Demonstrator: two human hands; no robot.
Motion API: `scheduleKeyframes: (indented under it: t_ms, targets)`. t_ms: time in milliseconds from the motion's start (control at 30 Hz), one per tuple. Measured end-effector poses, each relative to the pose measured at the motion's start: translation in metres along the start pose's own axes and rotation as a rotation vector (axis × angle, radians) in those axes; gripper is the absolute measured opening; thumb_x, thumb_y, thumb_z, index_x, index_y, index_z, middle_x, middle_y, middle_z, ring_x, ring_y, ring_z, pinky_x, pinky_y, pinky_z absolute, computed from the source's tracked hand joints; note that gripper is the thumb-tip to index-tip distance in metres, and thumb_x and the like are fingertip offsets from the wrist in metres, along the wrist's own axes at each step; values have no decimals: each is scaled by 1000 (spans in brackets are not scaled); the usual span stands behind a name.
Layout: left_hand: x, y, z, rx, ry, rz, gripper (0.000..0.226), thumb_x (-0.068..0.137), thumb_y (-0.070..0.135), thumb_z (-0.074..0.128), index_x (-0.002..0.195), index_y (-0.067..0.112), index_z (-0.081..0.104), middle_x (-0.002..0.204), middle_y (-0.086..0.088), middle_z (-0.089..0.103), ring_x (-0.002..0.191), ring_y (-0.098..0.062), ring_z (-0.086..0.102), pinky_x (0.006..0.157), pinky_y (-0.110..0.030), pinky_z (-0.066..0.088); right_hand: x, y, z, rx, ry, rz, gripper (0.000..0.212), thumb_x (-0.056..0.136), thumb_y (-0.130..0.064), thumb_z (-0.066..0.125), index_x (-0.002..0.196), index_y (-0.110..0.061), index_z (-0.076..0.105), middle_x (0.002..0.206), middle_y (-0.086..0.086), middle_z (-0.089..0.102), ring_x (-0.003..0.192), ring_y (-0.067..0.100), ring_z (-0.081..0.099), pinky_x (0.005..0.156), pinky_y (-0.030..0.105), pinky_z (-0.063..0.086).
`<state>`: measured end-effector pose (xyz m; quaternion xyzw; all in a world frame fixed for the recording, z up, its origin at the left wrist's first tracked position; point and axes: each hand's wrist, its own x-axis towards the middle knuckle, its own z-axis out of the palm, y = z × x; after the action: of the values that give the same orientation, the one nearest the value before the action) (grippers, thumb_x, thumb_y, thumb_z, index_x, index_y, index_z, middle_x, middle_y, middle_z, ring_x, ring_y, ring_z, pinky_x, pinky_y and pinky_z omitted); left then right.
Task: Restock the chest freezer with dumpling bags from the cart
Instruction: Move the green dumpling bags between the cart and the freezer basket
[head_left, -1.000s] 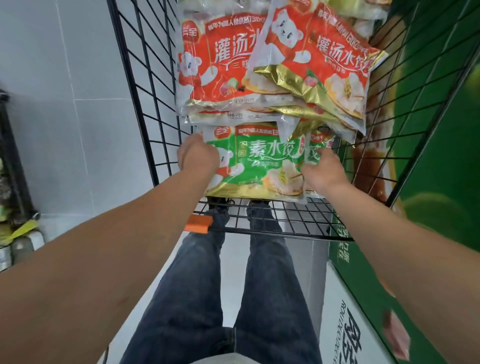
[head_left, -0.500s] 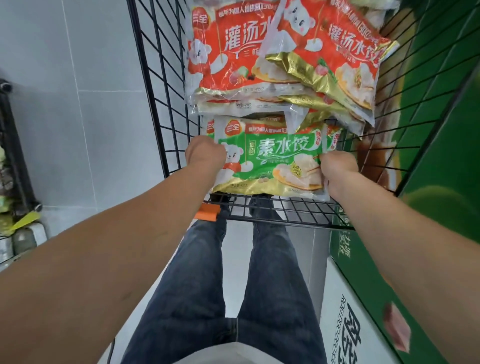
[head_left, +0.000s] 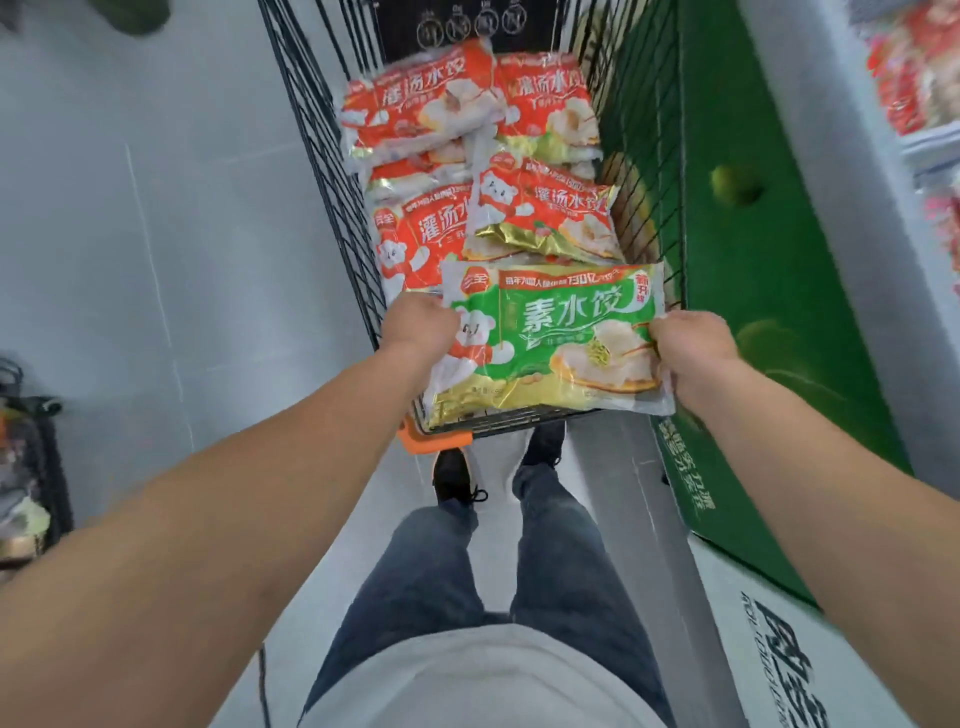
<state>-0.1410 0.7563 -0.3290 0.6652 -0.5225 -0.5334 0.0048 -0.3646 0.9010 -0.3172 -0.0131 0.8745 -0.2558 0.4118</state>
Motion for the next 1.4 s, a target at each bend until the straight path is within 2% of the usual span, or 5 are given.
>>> scheduleKeyframes:
  t_ms: [200, 467, 667, 967, 1400]
  targets:
    - [-31, 50, 8, 14, -49, 204, 17, 91, 14, 63, 76, 14, 54, 78, -6, 58, 70, -23, 53, 66, -31, 43, -41, 17, -49, 198, 210, -14, 20, 86, -15, 51, 85, -4, 68, 95, 17, 73, 95, 37, 70, 89, 56, 55]
    - [-111, 122, 119, 75, -173, 380, 36, 89, 14, 63, 58, 17, 45, 61, -2, 51, 64, -22, 51, 55, -29, 37, -61, 93, -173, 412, 419, -33, 25, 92, -14, 51, 72, -10, 65, 79, 12, 68, 75, 26, 61, 66, 41, 47]
    - [-179, 162, 242, 143, -239, 519, 18, 78, 23, 67, 70, 8, 64, 74, -9, 67, 80, -32, 65, 73, -41, 56, -61, 173, -280, 618, 461, -4, 29, 94, -7, 49, 66, -17, 52, 65, 6, 49, 55, 19, 42, 50, 32, 27]
    - [-257, 210, 399, 184, -325, 592, 20, 86, 16, 63, 68, 19, 58, 79, -9, 68, 80, -27, 66, 71, -37, 55, -24, 266, -405, 783, 559, 56, 19, 87, -18, 54, 77, -13, 70, 87, 7, 73, 88, 34, 68, 68, 41, 48]
    - [-227, 268, 563, 419, -438, 643, 33, 93, 12, 63, 63, 17, 50, 63, -2, 48, 61, -17, 45, 59, -28, 39, 65, 312, -463, 886, 642, 250, 24, 83, -17, 54, 65, -14, 71, 78, 8, 73, 74, 23, 63, 65, 37, 48]
